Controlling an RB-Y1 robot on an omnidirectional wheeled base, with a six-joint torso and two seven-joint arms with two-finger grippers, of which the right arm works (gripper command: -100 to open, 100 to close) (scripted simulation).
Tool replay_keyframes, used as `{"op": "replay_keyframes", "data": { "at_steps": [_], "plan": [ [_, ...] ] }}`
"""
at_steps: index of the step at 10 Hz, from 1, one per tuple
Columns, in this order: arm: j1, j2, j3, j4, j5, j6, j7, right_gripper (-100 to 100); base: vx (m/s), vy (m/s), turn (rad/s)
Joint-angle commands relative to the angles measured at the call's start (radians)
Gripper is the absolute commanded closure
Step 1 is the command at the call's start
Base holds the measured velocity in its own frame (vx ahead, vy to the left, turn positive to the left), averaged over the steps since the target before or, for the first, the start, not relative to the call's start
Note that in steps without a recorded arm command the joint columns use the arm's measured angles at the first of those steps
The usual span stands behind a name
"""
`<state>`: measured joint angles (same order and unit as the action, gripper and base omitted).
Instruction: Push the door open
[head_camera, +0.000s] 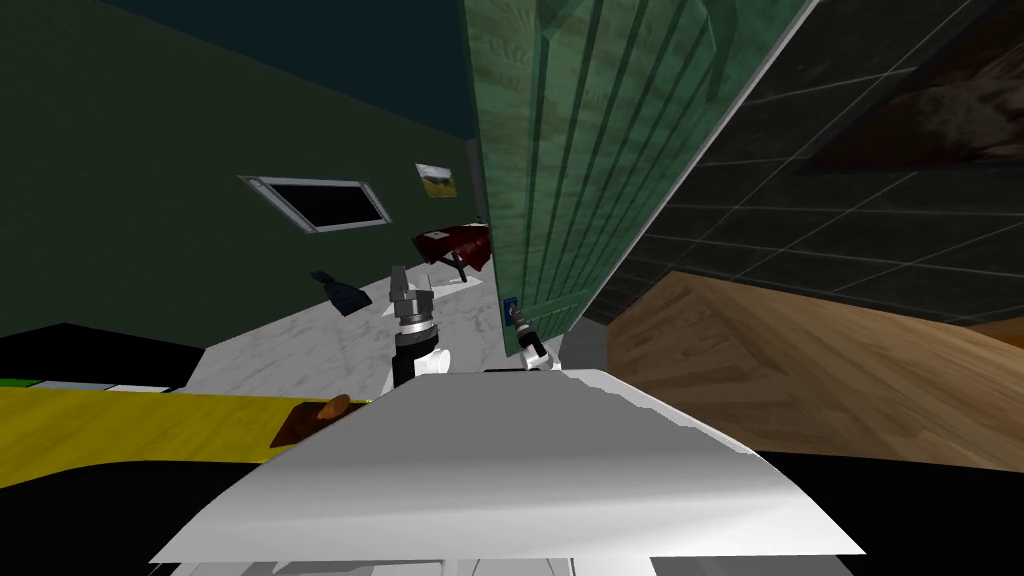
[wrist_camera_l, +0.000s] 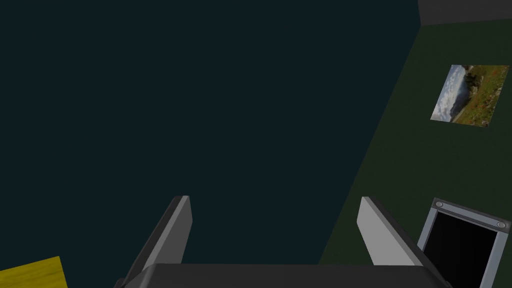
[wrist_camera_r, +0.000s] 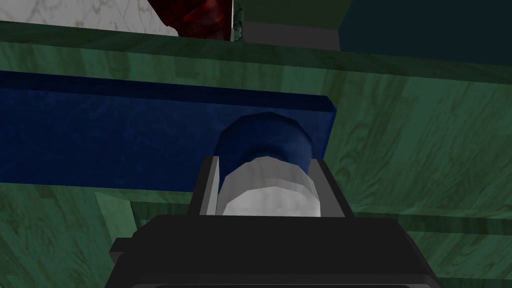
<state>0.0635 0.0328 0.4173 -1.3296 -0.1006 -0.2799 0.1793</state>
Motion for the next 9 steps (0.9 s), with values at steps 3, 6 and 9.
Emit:
{"op": "replay_keyframes", "data": {
  "at_steps": [3, 6, 9],
  "plan": [
    [0.001, -0.001, -0.001, 0.0, 0.0, 0.0, 0.0, 100, -0.006, -0.003, -0.001],
    [-0.003, -0.042, -0.005, 0.005, 0.008, 0.001, -0.015, 100, 0.133, 0.031, -0.157],
    [-0.008, -0.055, -0.011, 0.007, 0.016, 0.001, -0.03, 100, 0.198, 0.047, -0.204]
  ]
}}
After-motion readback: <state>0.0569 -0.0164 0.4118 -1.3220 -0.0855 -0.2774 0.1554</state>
